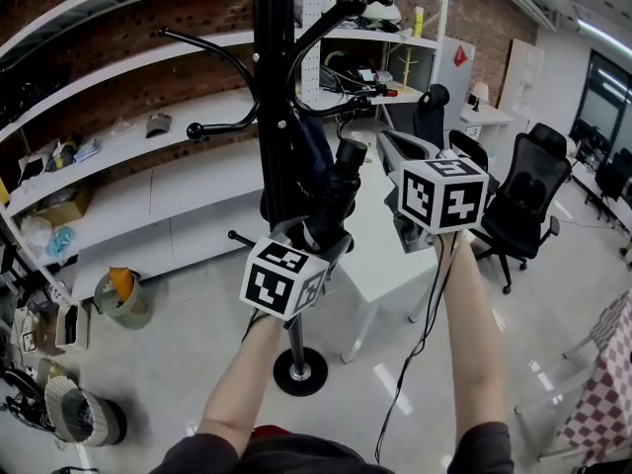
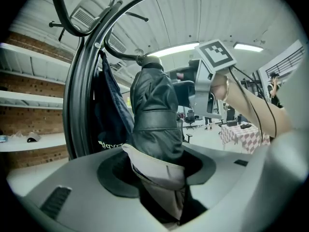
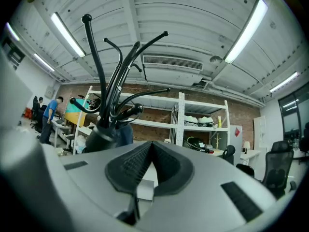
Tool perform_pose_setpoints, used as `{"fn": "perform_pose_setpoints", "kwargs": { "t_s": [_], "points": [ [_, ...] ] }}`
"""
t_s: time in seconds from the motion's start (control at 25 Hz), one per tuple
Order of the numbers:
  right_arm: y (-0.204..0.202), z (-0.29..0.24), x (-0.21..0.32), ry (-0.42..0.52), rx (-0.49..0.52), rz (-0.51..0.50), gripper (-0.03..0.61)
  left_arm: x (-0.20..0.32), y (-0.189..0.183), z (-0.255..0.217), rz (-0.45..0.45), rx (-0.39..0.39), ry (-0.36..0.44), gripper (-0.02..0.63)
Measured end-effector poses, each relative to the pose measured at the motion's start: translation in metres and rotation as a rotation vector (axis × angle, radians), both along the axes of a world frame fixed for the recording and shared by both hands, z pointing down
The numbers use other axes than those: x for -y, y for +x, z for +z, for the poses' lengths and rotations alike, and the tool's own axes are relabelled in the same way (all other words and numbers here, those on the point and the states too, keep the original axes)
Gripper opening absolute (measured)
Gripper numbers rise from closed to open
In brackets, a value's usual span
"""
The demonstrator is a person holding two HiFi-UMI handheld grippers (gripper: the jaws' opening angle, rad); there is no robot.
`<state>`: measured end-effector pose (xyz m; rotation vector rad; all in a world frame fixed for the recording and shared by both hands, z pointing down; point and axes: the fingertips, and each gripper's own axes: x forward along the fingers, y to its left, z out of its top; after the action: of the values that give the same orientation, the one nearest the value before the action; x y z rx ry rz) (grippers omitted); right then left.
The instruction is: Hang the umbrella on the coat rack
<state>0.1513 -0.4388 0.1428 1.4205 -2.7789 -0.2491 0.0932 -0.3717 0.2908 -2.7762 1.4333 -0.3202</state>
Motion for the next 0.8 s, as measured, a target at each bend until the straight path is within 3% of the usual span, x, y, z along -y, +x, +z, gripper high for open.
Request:
{"fn": "perform_pose_setpoints", "kwargs": {
  "t_s": [0.44,0.8],
  "points": [
    [0.02,0.072,-0.033,-0.111,0.047,0.014,0.017,-0.008,0.018,0.021,0.046,-0.044,-0.046,0.229],
    [0.018,0.106,-0.069,-0.133,0.041,0.042,0.017,-0.008,0.017,0.025,0.041,-0.116,-0.054,0.236]
  ]
}}
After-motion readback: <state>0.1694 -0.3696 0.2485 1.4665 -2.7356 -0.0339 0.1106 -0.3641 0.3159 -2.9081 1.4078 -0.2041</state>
